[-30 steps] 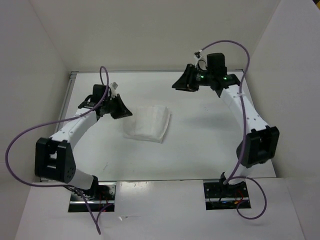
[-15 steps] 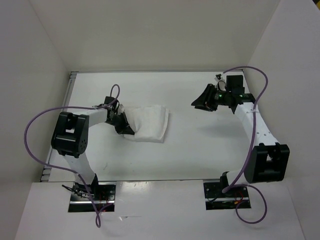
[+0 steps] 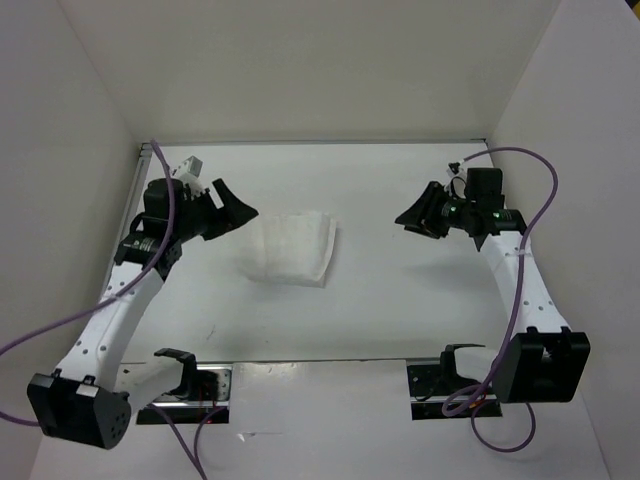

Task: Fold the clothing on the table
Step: Fold the skirt

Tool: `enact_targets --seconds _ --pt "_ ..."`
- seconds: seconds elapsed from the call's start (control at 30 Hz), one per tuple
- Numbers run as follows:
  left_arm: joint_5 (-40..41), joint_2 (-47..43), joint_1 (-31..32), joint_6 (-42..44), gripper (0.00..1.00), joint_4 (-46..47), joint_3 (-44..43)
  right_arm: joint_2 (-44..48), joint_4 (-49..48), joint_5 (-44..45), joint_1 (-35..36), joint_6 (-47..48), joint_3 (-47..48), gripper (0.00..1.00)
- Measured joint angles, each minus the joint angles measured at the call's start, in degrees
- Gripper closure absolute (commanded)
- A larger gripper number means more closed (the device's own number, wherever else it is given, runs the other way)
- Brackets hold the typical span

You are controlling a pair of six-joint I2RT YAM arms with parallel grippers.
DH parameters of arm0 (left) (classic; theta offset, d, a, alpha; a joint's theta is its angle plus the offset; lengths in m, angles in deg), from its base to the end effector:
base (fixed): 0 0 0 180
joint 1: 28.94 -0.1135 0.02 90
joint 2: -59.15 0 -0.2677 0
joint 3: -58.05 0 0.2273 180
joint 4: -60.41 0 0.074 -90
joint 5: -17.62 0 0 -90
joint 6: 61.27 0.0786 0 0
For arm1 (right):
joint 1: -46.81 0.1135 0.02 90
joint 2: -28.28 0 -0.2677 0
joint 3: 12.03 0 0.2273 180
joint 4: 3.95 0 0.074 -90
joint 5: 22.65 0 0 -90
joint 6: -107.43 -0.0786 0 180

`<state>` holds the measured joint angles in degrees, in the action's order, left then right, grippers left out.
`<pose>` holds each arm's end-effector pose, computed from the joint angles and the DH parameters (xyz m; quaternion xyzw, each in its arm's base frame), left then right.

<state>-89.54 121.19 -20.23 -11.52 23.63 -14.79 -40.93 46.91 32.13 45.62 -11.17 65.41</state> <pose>0.2454 -0.0611 0.3272 -0.1518 0.8284 -0.3323 0.4246 0.2525 0.0401 0.3027 0.1069 0.8748 0.3599 0.3063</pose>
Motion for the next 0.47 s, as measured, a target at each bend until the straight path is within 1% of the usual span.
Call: enact_targets --seconds 0.07,0.17,0.3,0.43,0.47 --pt "-0.09 -3.1 -0.2 -0.09 0.15 1.03 1.95 0.26 0.52 2.1 -0.07 -0.2 -1.29 0.55" --pt "-0.13 -6.14 -0.85 -0.72 0.15 0.83 8.61 1.62 0.85 5.55 -0.09 -0.63 -3.91 0.54" --pt "-0.15 -9.01 -1.25 -2.69 0.15 -2.93 16.39 5.01 1.33 9.42 -0.09 -2.08 -8.48 0.52" --pt "0.07 -13.81 -1.29 -4.44 0.15 -4.17 17.77 6.25 1.33 11.08 -0.09 -3.26 -10.64 0.52" --pt "0.39 -15.13 -1.29 -4.83 0.14 -4.02 17.77 6.25 1.31 11.28 -0.09 -3.39 -10.75 0.52"
